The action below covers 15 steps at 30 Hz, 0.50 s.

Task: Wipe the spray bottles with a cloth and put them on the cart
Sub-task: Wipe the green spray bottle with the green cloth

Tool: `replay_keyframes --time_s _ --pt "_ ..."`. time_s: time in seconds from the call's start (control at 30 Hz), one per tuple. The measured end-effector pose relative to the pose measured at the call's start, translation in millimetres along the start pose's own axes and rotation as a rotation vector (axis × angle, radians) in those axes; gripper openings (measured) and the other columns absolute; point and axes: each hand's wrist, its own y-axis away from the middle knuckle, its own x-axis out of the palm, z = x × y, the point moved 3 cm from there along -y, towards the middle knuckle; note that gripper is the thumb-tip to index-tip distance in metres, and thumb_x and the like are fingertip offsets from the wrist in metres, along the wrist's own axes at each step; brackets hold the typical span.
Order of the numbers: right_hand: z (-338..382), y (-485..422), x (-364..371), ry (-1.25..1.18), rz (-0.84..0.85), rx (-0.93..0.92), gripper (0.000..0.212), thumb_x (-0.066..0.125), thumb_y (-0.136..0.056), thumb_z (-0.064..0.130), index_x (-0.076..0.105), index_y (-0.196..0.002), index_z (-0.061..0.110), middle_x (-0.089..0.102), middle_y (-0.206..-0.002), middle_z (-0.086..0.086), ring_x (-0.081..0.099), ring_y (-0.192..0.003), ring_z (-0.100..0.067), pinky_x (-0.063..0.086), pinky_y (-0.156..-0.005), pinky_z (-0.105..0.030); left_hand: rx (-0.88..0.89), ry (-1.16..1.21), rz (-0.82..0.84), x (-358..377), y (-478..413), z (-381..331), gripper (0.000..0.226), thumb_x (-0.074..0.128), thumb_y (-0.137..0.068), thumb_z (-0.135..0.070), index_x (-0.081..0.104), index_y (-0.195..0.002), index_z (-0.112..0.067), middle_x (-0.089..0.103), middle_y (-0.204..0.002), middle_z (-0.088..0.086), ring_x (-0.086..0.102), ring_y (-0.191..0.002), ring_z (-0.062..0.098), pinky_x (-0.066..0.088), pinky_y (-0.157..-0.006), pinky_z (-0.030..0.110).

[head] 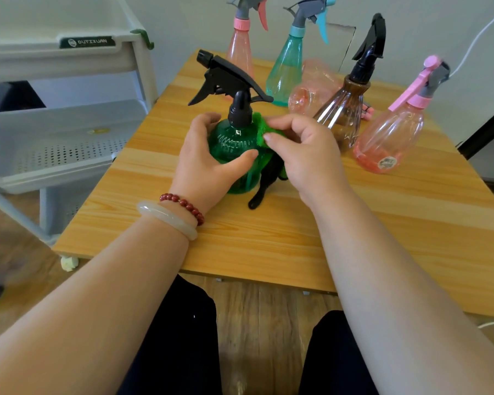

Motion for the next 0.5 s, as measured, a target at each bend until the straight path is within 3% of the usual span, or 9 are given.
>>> replay_keyframes --time_s 0.1,0.2,0.27,0.37,0.43,0.5 --pt "-14.4 2.8 -1.7 0.139 0.062 0.134 0.018 0.067 -0.092 0.013 0.067 -0.093 0.03 0.065 -0.095 0.016 0.063 -0.089 -0.003 0.046 -0.069 -0.006 -0.02 0.042 0.011 -0.2 0.2 -0.1 0.067 0.074 -0.08 -0.035 0.043 -0.136 -0.018 0.056 -0.12 -0.01 0.055 -0.107 -0.004 0.047 -0.086 0.01" --pt "-24.7 8.0 0.3 0.317 0.127 0.179 0.014 0.066 -0.093 0.017 0.07 -0.102 0.027 0.064 -0.098 0.01 0.062 -0.086 -0.009 0.041 -0.063 -0.007 -0.012 0.051 0.027 0.8 0.4 -0.2 0.06 0.075 -0.083 -0.034 0.043 -0.132 -0.024 0.056 -0.122 -0.01 0.056 -0.109 -0.001 0.047 -0.088 0.014" --pt "-19.3 5.0 -1.0 0.312 0.086 0.154 0.014 0.066 -0.093 0.017 0.07 -0.103 0.027 0.062 -0.092 0.015 0.06 -0.08 0.0 0.043 -0.063 -0.007 0.011 0.001 0.018 1.4 0.6 0.4 0.062 0.079 -0.081 -0.037 0.042 -0.13 -0.029 0.051 -0.126 -0.01 0.053 -0.116 0.005 0.043 -0.097 0.017" --pt "-2.3 -0.4 -4.5 0.083 -0.04 0.075 0.021 0.068 -0.091 0.015 0.066 -0.092 0.035 0.065 -0.092 0.022 0.062 -0.086 0.005 0.051 -0.075 -0.01 0.018 -0.066 0.017 2.6 0.8 0.5 0.067 0.081 -0.076 -0.045 0.04 -0.129 -0.038 0.037 -0.128 -0.007 0.043 -0.127 0.014 0.041 -0.107 0.028" --pt "4.1 -1.7 -2.8 0.076 -0.055 -0.028 0.018 0.068 -0.091 0.015 0.069 -0.099 0.031 0.069 -0.101 0.017 0.065 -0.098 0.0 0.053 -0.089 -0.02 0.008 -0.068 0.024 3.0 0.9 0.6 0.068 0.082 -0.077 -0.043 0.041 -0.132 -0.039 0.037 -0.125 -0.007 0.042 -0.121 0.008 0.04 -0.102 0.015" --pt "2.4 -0.3 -2.0 0.147 -0.024 -0.069 0.018 0.066 -0.093 0.015 0.07 -0.107 0.025 0.068 -0.103 0.016 0.064 -0.1 -0.002 0.051 -0.09 -0.019 0.008 -0.072 0.016 1.6 0.8 -0.5 0.074 0.081 -0.079 -0.039 0.042 -0.14 -0.03 0.041 -0.127 -0.007 0.042 -0.115 0.001 0.034 -0.095 0.001"
